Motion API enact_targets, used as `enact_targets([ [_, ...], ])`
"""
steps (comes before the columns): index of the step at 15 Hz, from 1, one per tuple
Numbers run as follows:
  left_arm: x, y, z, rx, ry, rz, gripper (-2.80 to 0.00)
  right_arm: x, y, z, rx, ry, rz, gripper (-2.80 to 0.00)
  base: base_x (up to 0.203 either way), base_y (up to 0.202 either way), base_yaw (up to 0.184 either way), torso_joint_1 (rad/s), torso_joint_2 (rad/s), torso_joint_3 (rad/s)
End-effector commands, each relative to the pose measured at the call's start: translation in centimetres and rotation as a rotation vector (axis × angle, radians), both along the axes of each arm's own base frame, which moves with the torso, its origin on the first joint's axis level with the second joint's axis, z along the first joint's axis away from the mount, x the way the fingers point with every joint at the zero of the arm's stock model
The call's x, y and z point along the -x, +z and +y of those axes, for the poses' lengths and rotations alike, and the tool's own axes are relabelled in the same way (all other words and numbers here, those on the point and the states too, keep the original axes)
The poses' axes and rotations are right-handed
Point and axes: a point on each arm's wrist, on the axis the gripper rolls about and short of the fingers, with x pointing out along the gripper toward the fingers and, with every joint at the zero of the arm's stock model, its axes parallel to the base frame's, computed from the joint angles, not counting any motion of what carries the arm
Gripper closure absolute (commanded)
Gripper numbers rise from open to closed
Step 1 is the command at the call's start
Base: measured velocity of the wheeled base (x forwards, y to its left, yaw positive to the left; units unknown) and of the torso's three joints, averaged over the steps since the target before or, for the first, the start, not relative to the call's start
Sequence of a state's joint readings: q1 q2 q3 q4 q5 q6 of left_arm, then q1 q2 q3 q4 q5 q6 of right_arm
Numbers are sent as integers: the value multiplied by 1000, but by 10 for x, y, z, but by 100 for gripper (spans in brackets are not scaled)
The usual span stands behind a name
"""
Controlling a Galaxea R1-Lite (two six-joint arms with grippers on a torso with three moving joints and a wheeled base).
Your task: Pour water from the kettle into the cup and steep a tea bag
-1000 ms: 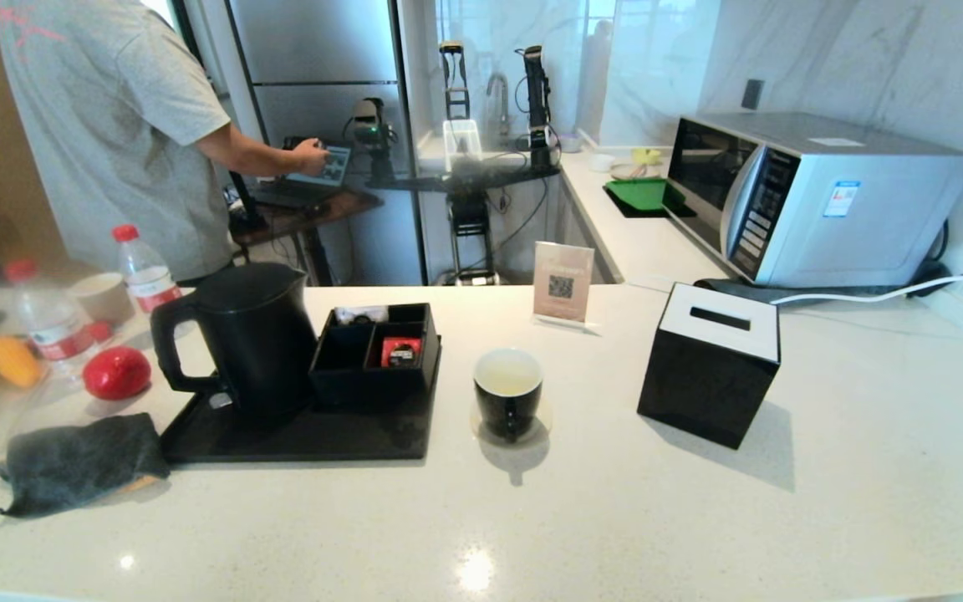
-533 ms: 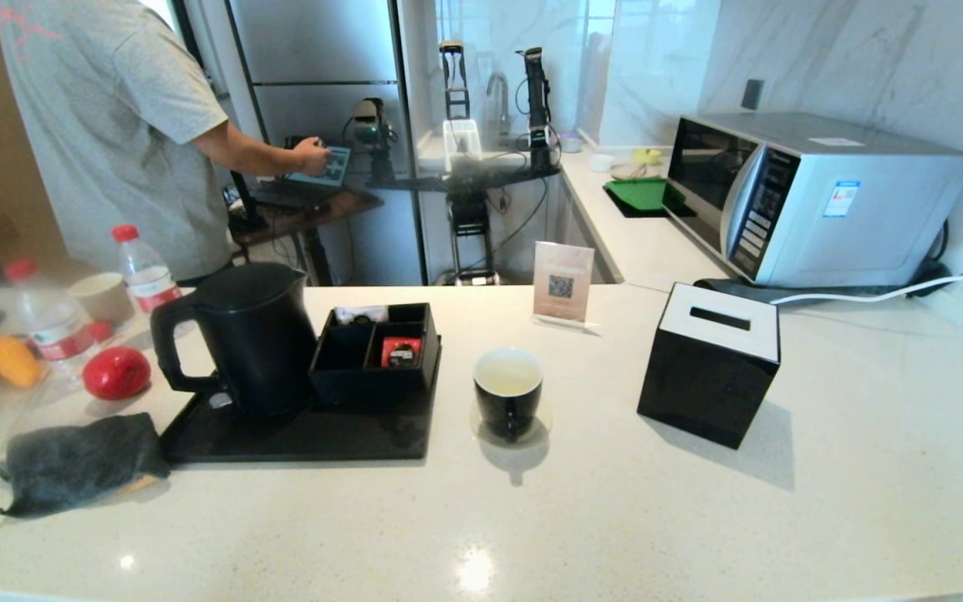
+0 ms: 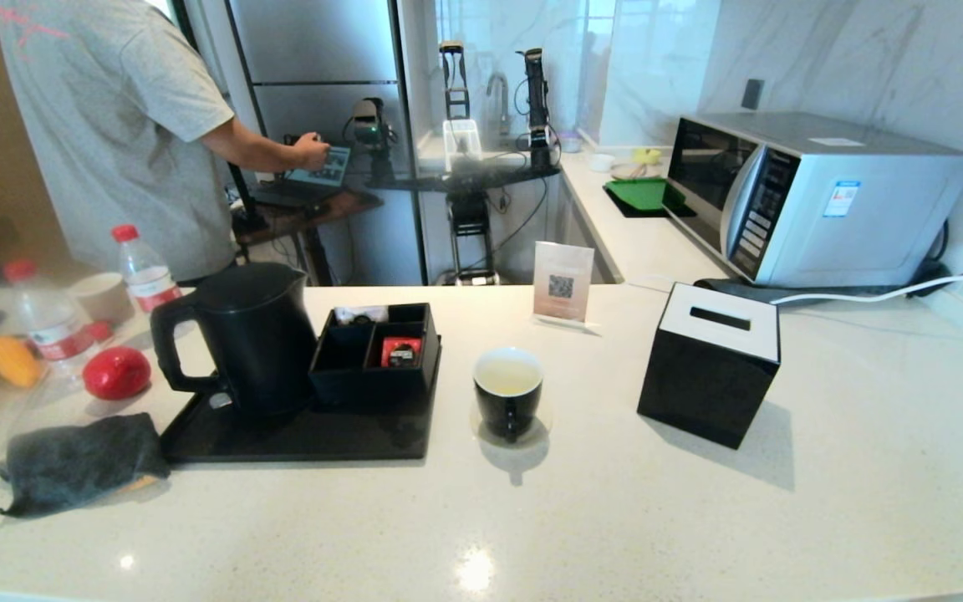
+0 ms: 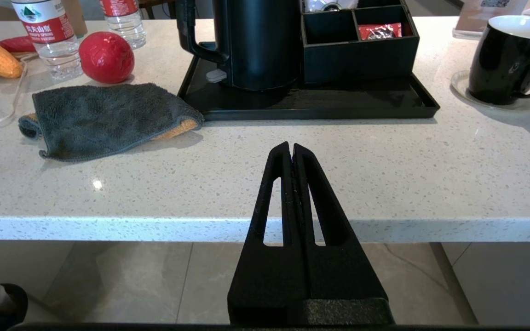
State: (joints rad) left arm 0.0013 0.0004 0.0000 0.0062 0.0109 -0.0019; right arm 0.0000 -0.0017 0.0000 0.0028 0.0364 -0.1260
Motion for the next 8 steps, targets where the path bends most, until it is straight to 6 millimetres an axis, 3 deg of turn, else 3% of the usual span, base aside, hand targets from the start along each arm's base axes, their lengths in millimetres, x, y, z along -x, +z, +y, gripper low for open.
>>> enact_targets([
  [1,0,0,0,1,0,0,0,0,0,0,1,0,2,0,0,0,0,0,0,0],
  [8,0,0,0,0,0,0,0,0,0,0,-63,-9,4,0,0,0,0,0,0,0],
])
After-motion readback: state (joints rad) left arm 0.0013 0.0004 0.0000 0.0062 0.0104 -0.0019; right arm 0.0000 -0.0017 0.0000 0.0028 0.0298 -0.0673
